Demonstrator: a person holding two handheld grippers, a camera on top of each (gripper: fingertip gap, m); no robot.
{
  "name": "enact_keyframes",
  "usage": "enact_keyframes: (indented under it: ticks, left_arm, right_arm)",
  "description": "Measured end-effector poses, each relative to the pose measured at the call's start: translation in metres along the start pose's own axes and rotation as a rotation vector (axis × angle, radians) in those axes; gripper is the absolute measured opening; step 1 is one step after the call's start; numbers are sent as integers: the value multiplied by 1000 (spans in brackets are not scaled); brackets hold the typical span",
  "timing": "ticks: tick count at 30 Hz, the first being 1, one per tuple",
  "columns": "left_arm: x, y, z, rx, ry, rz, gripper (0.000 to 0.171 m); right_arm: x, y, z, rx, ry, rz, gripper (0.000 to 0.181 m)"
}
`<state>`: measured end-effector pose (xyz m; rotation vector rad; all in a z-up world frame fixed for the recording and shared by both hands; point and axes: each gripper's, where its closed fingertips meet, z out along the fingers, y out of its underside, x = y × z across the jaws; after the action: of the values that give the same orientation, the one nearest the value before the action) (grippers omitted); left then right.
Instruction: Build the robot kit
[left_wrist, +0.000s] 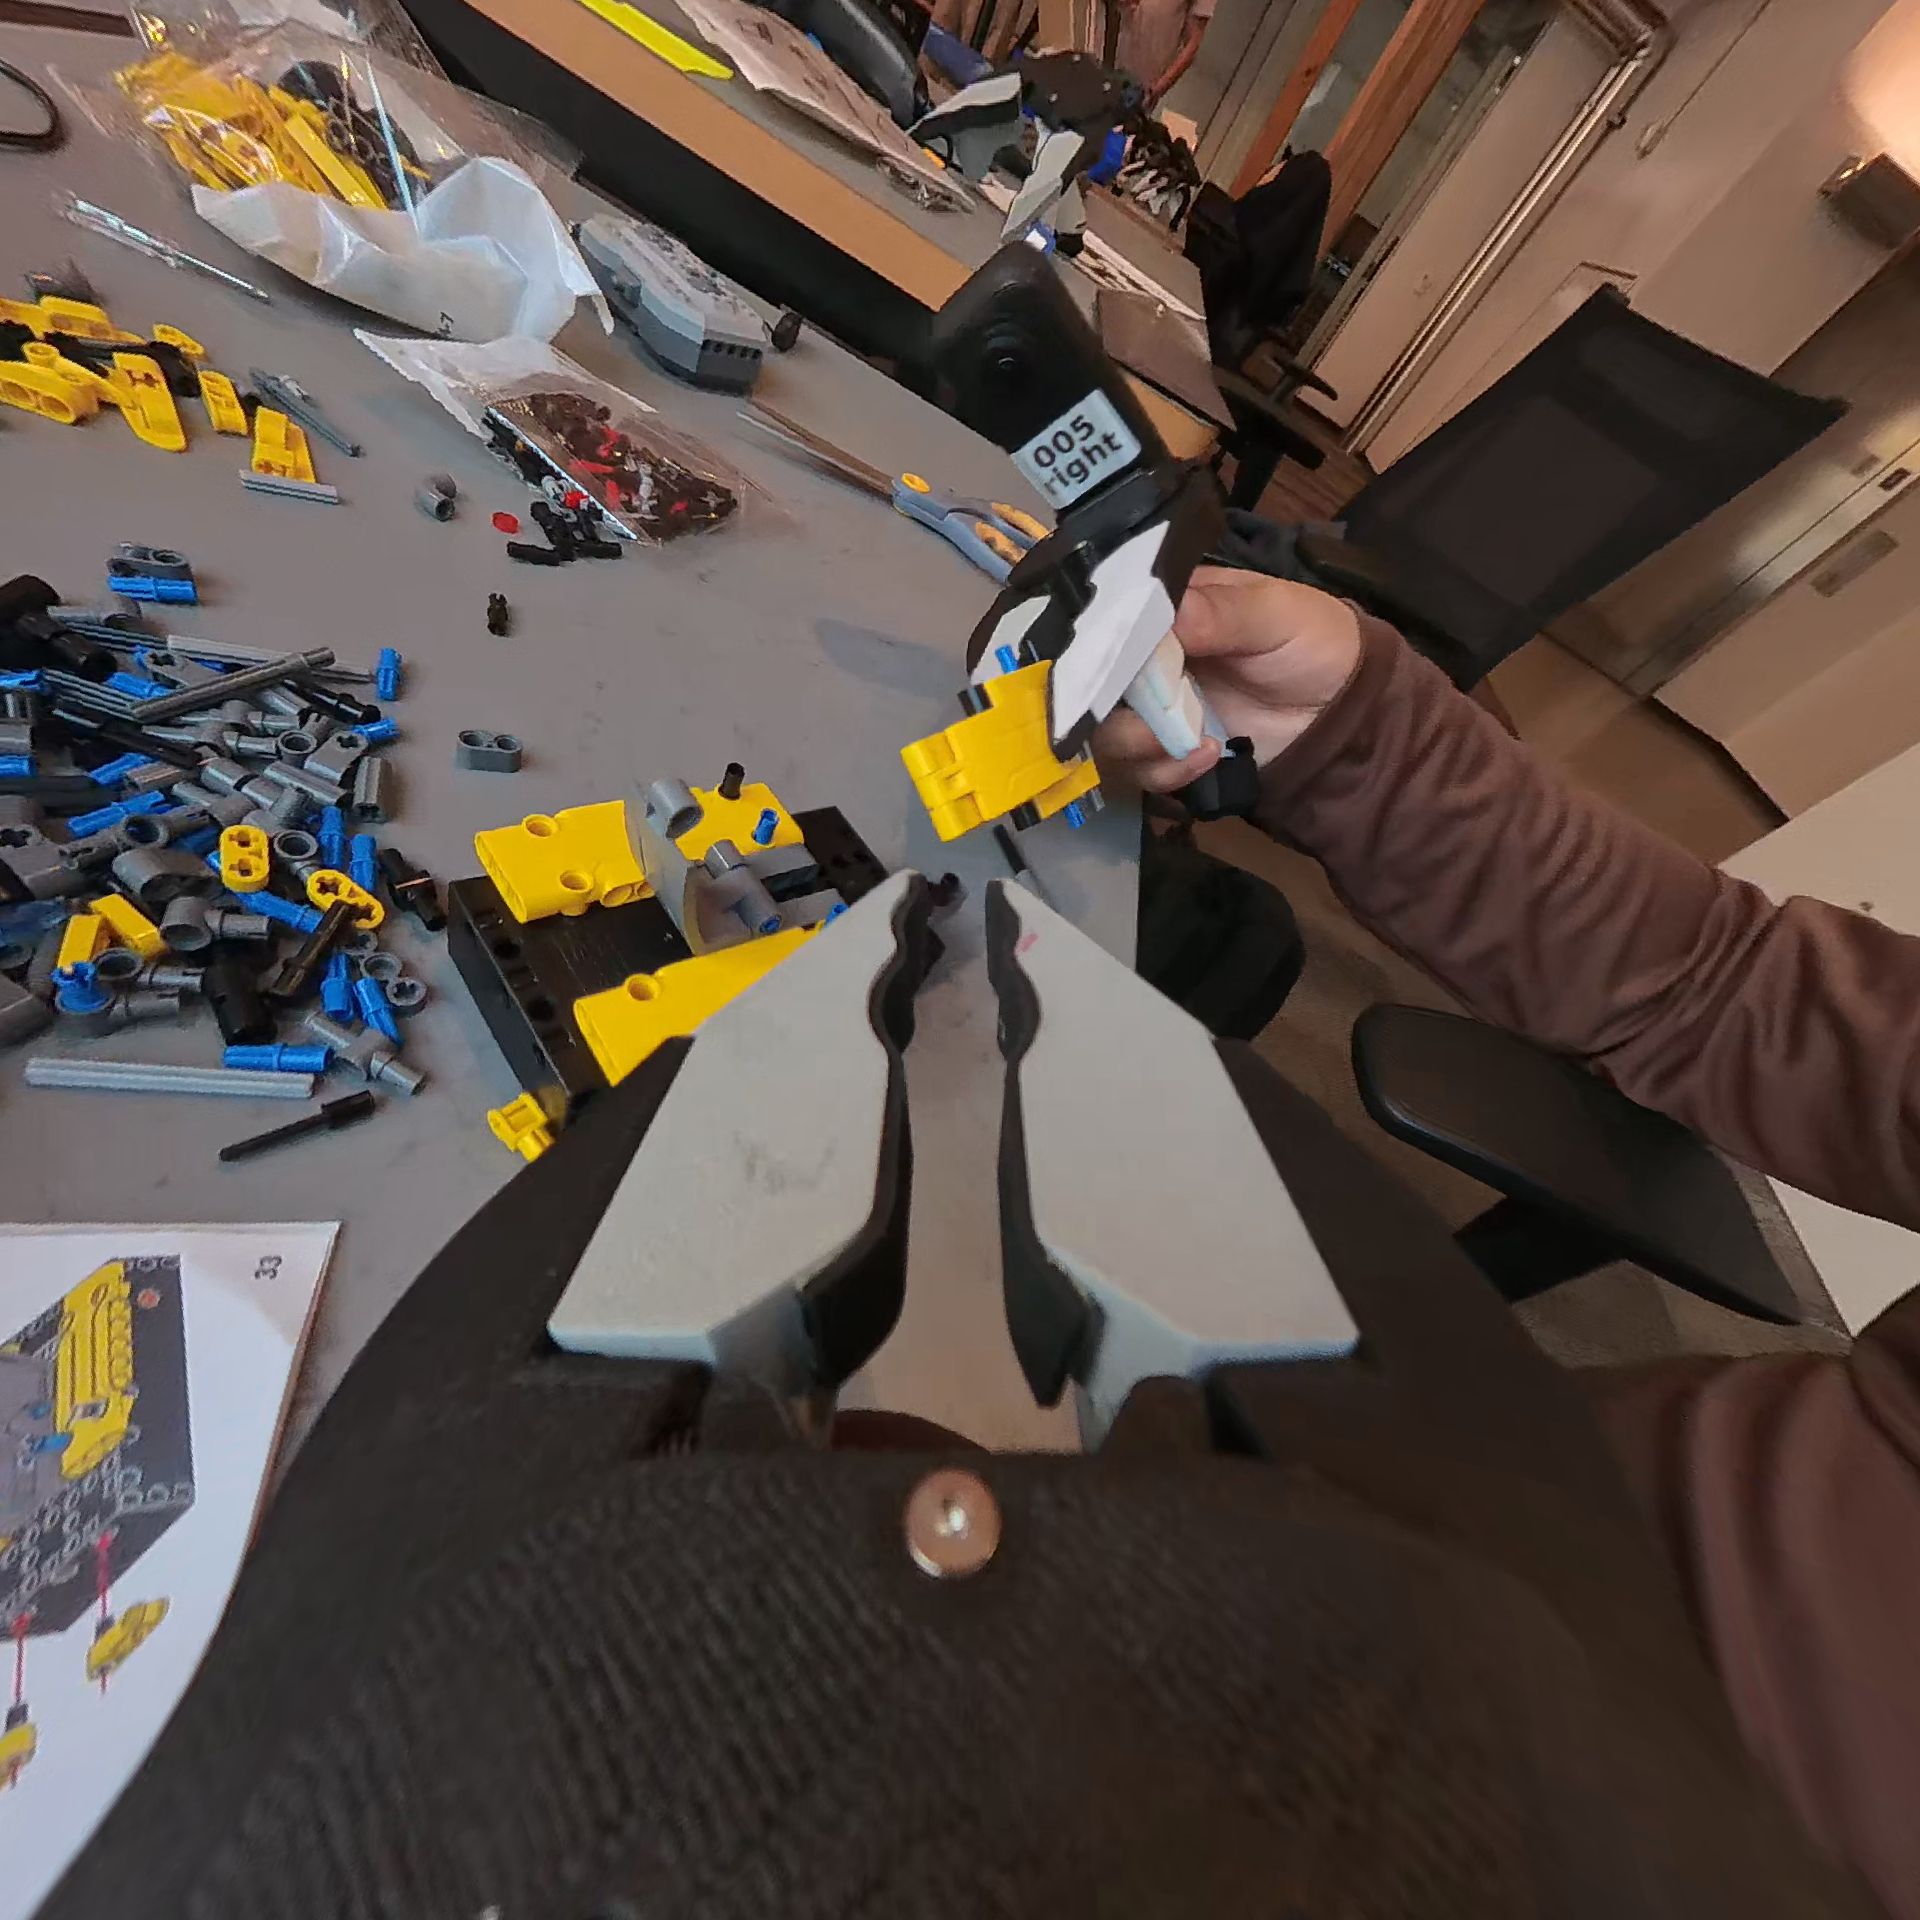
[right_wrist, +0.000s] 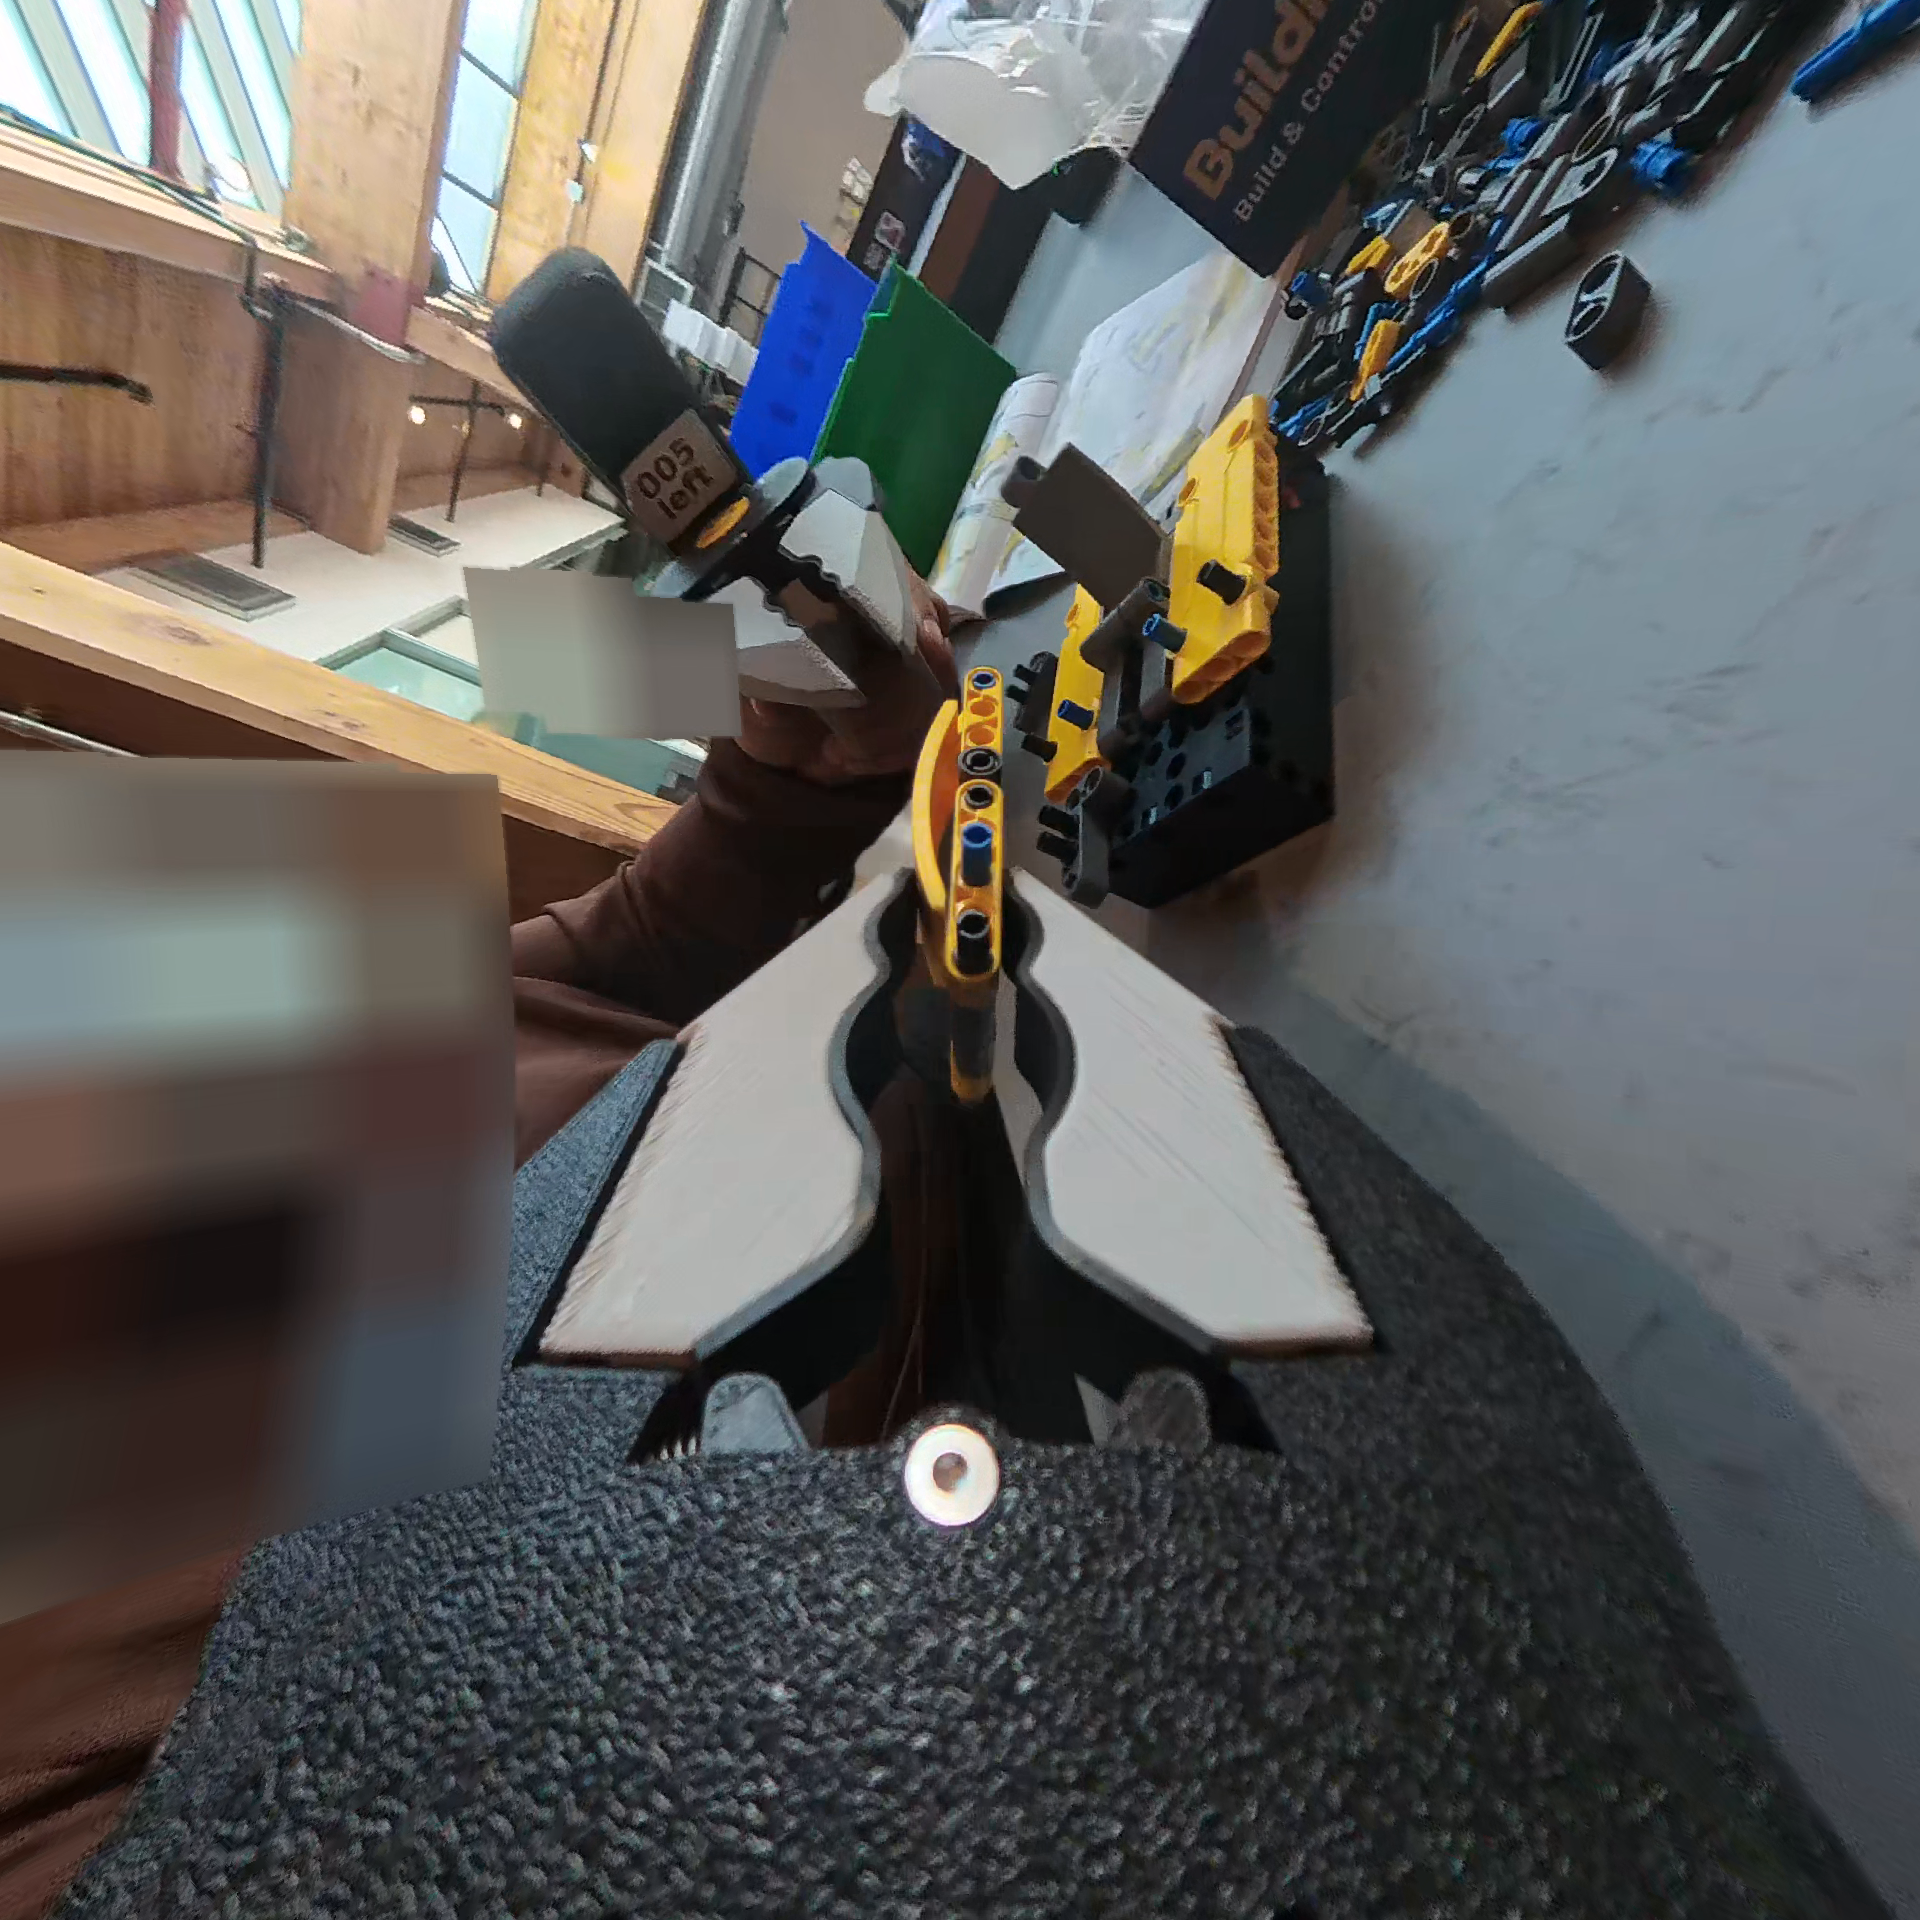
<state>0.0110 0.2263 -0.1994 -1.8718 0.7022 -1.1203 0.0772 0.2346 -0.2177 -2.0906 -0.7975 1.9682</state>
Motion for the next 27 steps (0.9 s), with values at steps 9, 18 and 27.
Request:
enact_keyframes:
  ticks: [9, 18, 27]
  left_arm:
    - [-7, -5, 22, -135, -111, 234, 8]
    - [-3, 11, 25, -355, -187, 665, 17]
    - [-2, 25, 30, -406, -217, 739, 17]
  right_arm:
    - [1, 6, 7, -29, 143, -134, 14]
    - [2, 10, 6, -10, 144, -72, 14]
    - [-2, 4, 3, 32, 61, 36, 14]
